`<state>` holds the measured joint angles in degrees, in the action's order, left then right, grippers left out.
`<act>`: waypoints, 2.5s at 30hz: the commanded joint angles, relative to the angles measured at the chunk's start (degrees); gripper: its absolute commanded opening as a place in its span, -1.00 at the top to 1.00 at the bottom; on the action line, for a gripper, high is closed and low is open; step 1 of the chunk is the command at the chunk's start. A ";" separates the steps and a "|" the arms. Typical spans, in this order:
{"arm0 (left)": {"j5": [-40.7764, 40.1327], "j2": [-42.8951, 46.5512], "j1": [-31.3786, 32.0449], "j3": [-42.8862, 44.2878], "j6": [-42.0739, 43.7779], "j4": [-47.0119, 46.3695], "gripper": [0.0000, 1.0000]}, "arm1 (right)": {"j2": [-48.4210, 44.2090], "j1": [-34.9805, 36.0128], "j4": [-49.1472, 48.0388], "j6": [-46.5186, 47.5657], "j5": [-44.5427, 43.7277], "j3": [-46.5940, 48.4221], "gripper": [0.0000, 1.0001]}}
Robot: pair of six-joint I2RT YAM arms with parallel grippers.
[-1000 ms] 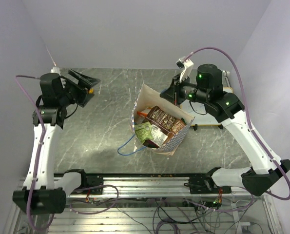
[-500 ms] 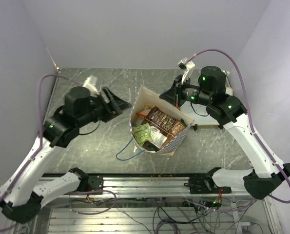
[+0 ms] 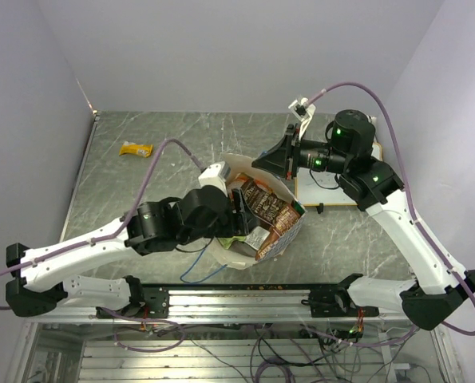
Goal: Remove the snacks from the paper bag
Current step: Take out the snack from the paper bag.
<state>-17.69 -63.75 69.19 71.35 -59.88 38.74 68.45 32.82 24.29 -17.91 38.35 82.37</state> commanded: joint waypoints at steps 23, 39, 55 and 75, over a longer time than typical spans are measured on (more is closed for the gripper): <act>-16.25 -22.94 -1.53 4.30 22.60 7.72 -0.84 | -1.22 0.40 -3.29 -0.98 2.82 0.82 1.00; -12.18 -26.78 -7.17 3.28 31.40 5.24 -0.94 | -2.21 0.41 -3.67 -1.14 2.27 -0.71 1.00; 0.08 -23.94 -7.05 -4.10 24.99 -0.10 -0.46 | -2.94 0.38 -4.19 -1.21 1.85 -1.73 1.00; 0.81 -19.98 -5.93 1.40 21.96 6.14 0.86 | -2.75 0.40 -2.73 0.46 0.93 -1.34 1.00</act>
<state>-17.82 -85.91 62.70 68.66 -37.56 41.36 67.22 32.84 23.03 -18.31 39.00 80.42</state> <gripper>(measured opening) 0.119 0.009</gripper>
